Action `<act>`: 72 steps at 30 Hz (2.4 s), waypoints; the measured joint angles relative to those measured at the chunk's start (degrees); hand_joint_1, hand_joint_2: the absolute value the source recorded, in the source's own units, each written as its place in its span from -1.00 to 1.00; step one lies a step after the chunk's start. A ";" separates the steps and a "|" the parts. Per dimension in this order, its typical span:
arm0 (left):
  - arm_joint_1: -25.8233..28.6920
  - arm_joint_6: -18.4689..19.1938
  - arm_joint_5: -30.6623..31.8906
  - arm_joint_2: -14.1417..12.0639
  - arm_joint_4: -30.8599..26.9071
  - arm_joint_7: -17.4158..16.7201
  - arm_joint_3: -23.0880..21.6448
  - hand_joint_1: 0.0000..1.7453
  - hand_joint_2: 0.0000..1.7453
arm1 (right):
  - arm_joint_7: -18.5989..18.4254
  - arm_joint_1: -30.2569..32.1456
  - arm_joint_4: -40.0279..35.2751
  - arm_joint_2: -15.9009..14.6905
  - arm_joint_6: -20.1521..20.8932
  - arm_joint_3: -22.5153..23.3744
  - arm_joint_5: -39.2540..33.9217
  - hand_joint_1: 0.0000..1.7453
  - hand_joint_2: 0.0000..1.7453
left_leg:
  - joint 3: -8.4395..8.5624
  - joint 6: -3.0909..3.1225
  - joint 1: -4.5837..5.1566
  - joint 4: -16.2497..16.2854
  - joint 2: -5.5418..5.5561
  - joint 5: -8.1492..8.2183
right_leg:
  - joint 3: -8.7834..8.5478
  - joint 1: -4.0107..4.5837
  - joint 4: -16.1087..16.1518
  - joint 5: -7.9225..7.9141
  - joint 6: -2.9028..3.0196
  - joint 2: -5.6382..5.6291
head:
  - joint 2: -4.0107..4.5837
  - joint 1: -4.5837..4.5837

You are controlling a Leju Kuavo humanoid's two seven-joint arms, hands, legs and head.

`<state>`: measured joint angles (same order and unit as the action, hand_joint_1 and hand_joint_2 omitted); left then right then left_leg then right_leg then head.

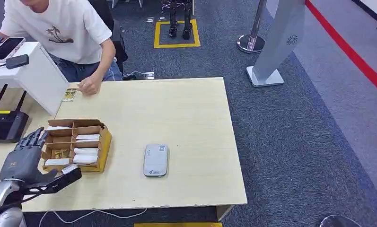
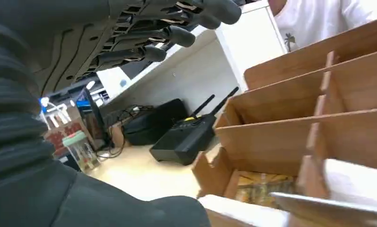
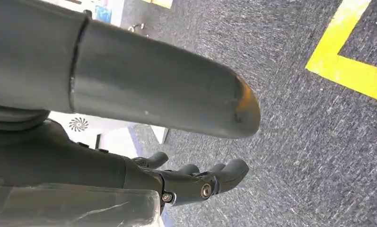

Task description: Pass the card to the sensor for recognition and then transmit it.

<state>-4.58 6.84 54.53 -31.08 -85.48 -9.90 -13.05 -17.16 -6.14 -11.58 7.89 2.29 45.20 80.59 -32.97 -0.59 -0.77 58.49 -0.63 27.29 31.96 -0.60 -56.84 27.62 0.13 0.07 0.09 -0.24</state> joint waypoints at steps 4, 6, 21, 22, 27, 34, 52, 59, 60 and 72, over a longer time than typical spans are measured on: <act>-0.29 -0.13 -1.51 0.57 0.66 0.35 -0.76 -1.00 1.00 | 0.00 0.01 0.00 0.00 0.00 0.00 0.02 -1.00 -1.00 | 0.00 0.00 -0.01 0.00 -0.01 0.00 | 0.00 0.00 -0.01 0.00 0.00 -0.01 | -0.02 0.00; -0.34 -0.13 -2.03 0.55 0.83 0.39 -0.92 -1.00 1.00 | 0.00 0.02 0.00 0.00 0.02 0.00 0.04 -1.00 -1.00 | 0.00 0.00 0.00 0.00 0.00 0.00 | 0.00 0.00 -0.01 0.00 0.00 0.00 | 0.00 -0.02; -1.03 1.38 -5.66 -0.13 0.92 0.52 -2.18 -1.00 1.00 | -0.31 -0.01 0.00 -0.02 0.02 -0.02 -0.07 -1.00 -1.00 | 0.00 0.00 0.00 0.00 -0.01 0.00 | 0.00 0.00 -0.01 0.00 0.00 -0.01 | -0.02 0.00; -1.15 1.40 -5.70 -0.20 0.92 0.52 -2.21 -1.00 1.00 | -0.35 0.00 0.00 0.00 0.02 -0.02 -0.07 -1.00 -1.00 | 0.00 0.00 0.00 0.00 -0.01 0.00 | 0.00 0.00 -0.01 0.00 0.00 -0.01 | 0.00 -0.02; -1.49 1.55 -6.03 -0.46 0.92 0.57 -2.34 -1.00 1.00 | -0.37 -0.02 0.00 0.00 0.02 -0.02 -0.07 -1.00 -1.00 | 0.00 0.00 0.00 0.00 -0.01 0.00 | 0.00 0.00 -0.01 0.00 0.00 -0.01 | 0.00 0.00; -1.71 2.40 -8.11 -1.12 0.92 0.76 -2.82 -1.00 1.00 | -0.42 -0.03 0.00 0.00 0.04 -0.02 -0.07 -1.00 -1.00 | 0.00 0.00 0.00 0.00 -0.01 0.00 | 0.00 0.00 -0.01 0.00 0.00 0.00 | 0.00 0.00; -2.02 2.75 -11.26 -1.57 0.04 2.12 -7.52 -1.00 1.00 | -0.35 -0.03 0.00 0.00 0.04 -0.04 -0.50 -1.00 -1.00 | 0.00 0.00 0.00 0.00 -0.01 0.00 | 0.01 0.00 -0.01 0.00 0.00 -0.01 | 0.00 -0.02; -2.03 2.62 -11.87 -1.73 -1.22 2.21 -8.65 -1.00 1.00 | -0.35 -0.02 0.00 0.00 0.02 -0.04 -0.77 -1.00 -1.00 | 0.00 0.00 0.00 0.00 -0.01 0.00 | 0.00 0.00 -0.01 0.00 0.00 0.00 | -0.02 0.00; -2.02 2.62 -11.91 -1.82 -1.29 2.21 -8.83 -1.00 1.00 | -0.35 -0.02 0.00 0.00 0.02 -0.04 -0.76 -1.00 -1.00 | 0.00 0.00 0.00 0.00 -0.01 0.00 | 0.00 0.00 -0.01 0.00 0.00 0.00 | -0.02 -0.02; -1.92 2.45 -11.78 -2.89 -1.92 1.97 -9.22 1.00 1.00 | -0.39 0.00 0.00 0.00 0.02 -0.04 -0.77 -1.00 -1.00 | 0.00 0.00 -0.01 0.00 -0.01 0.00 | 0.00 0.00 -0.01 0.00 0.00 0.00 | -0.02 -0.02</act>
<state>-6.51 9.29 42.75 -33.97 -87.41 -7.93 -22.27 -17.55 -6.14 -11.58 7.89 2.32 45.16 79.82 -32.97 -0.59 -0.78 58.49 -0.63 27.29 31.96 -0.59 -56.86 27.62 0.13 0.07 0.07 -0.26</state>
